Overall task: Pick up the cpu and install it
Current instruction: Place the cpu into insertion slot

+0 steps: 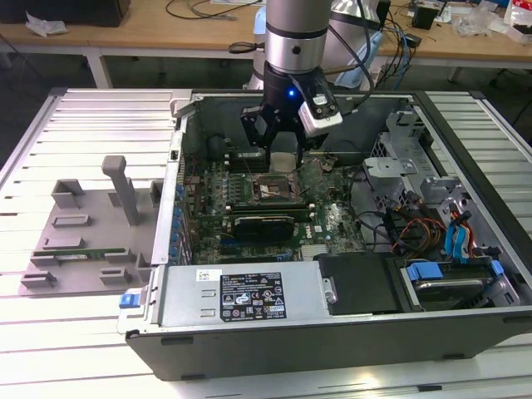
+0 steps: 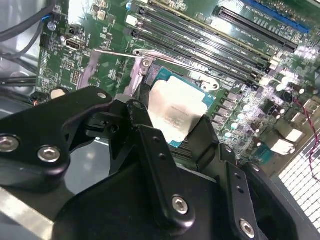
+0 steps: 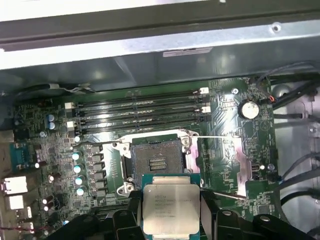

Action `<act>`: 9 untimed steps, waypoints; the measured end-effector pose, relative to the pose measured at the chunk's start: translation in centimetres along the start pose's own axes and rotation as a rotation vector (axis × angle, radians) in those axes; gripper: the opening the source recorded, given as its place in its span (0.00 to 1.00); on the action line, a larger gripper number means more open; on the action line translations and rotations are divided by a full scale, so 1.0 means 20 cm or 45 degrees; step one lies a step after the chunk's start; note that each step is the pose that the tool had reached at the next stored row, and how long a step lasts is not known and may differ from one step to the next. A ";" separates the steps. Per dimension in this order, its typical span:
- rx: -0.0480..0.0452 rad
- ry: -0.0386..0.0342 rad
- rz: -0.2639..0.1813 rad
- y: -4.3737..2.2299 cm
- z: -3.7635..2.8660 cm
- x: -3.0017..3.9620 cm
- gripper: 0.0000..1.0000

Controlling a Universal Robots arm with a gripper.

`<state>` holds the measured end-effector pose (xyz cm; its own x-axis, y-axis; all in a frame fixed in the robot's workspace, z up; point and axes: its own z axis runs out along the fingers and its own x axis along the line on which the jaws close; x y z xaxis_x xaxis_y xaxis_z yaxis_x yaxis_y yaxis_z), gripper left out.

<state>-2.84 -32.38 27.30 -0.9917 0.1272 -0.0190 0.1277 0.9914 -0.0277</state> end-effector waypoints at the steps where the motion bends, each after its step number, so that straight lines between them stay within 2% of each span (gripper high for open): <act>1: 0.000 0.0004 0.015 0.000 0.000 0.000 0.55; 9: 0.003 0.0038 0.137 0.000 0.001 0.000 0.55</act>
<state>-2.84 -32.38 27.29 -0.9722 0.2334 -0.0190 0.2339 0.9719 -0.0277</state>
